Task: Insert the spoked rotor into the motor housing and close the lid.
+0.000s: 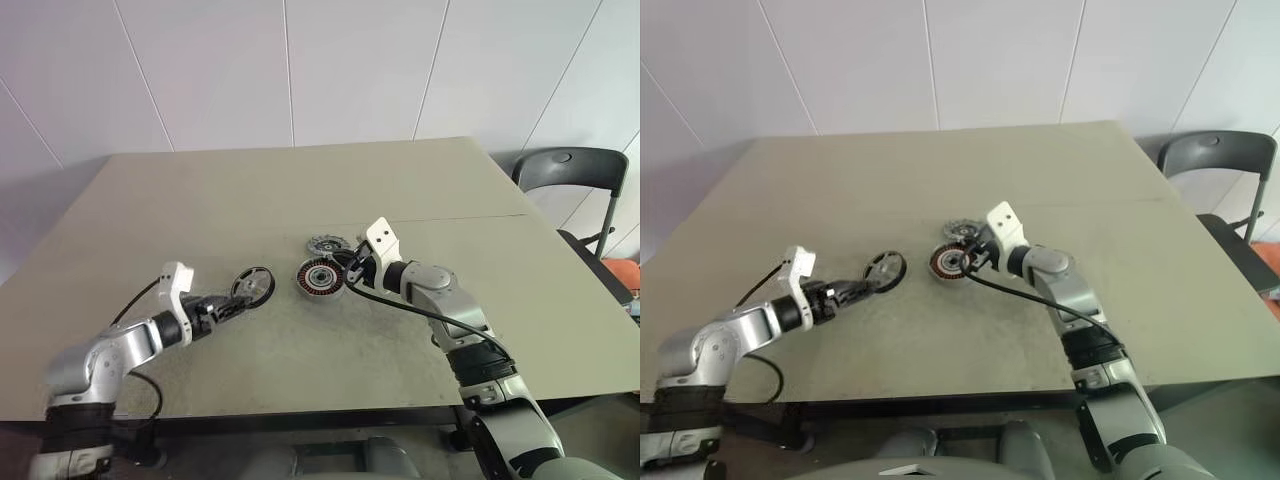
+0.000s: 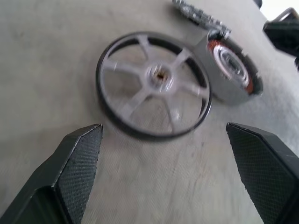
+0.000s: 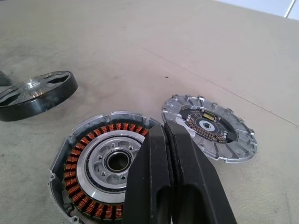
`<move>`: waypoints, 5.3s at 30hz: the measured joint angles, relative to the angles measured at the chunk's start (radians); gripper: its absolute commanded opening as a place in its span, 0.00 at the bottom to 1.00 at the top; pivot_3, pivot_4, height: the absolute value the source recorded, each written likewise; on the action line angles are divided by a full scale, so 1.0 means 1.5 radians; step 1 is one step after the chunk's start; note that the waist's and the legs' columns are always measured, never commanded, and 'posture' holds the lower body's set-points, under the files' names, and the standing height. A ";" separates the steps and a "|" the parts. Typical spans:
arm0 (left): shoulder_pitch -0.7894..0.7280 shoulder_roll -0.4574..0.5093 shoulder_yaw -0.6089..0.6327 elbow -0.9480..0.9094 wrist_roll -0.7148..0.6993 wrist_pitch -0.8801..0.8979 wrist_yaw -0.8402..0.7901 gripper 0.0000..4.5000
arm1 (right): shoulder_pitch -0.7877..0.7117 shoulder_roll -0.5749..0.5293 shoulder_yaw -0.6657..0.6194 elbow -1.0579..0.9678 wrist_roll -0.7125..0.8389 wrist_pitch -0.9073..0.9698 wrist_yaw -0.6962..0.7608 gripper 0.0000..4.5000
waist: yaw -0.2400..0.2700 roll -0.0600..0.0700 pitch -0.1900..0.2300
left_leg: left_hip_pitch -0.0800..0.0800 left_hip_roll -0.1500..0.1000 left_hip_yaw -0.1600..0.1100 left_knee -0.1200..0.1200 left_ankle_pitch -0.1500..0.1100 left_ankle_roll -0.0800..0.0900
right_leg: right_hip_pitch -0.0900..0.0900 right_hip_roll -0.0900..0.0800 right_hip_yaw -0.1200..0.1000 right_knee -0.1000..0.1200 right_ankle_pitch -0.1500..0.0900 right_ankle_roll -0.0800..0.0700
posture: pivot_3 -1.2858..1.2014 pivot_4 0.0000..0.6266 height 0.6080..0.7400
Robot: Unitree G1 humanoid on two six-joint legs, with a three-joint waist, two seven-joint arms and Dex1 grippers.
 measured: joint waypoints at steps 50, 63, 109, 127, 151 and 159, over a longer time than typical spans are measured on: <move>-0.041 0.061 -0.029 0.037 0.056 -0.011 -0.040 0.99 | 0.013 0.001 0.001 0.014 -0.014 -0.020 -0.017 0.00 | -0.003 0.001 -0.001 | 0.000 0.001 0.001 0.000 0.001 -0.002 | -0.001 0.001 0.000 0.000 0.002 -0.001 | 0.52 0.00 1.00; -0.062 0.022 0.004 0.108 0.060 0.027 -0.010 0.99 | 0.013 0.003 0.001 0.015 -0.020 -0.024 -0.018 0.00 | 0.001 0.001 -0.001 | 0.000 0.002 0.000 0.000 0.002 -0.003 | 0.000 0.001 0.000 0.000 0.002 -0.001 | 0.52 0.00 1.00; -0.122 -0.114 0.169 0.190 -0.052 0.130 0.120 0.09 | 0.018 0.003 0.005 0.026 -0.034 -0.034 -0.023 0.00 | -0.002 0.001 -0.001 | 0.000 0.002 0.000 0.001 0.002 -0.003 | 0.000 0.001 0.000 0.000 0.003 -0.001 | 0.52 0.00 1.00; -0.192 -0.181 0.131 0.205 -0.102 0.175 0.118 0.09 | 0.079 -0.071 -0.039 -0.049 0.062 0.057 0.081 0.00 | -0.003 0.000 -0.001 | -0.001 0.002 0.001 0.001 0.002 -0.003 | 0.000 0.001 0.000 -0.001 0.003 -0.001 | 0.52 0.00 1.00; -0.255 -0.220 0.085 0.306 -0.052 0.166 0.115 0.09 | 0.112 -0.072 -0.044 -0.105 0.085 0.084 0.035 0.00 | 0.000 0.000 -0.001 | -0.001 0.002 0.001 0.001 0.002 -0.003 | 0.000 0.001 0.000 -0.001 0.004 -0.001 | 0.52 0.00 1.00; -0.254 -0.217 0.094 0.287 -0.052 0.196 0.128 0.09 | 0.112 -0.071 -0.043 -0.103 0.083 0.083 0.028 0.00 | -0.001 0.000 -0.001 | -0.001 0.002 0.001 0.001 0.002 -0.003 | 0.000 0.001 0.000 -0.001 0.004 -0.001 | 0.52 0.00 1.00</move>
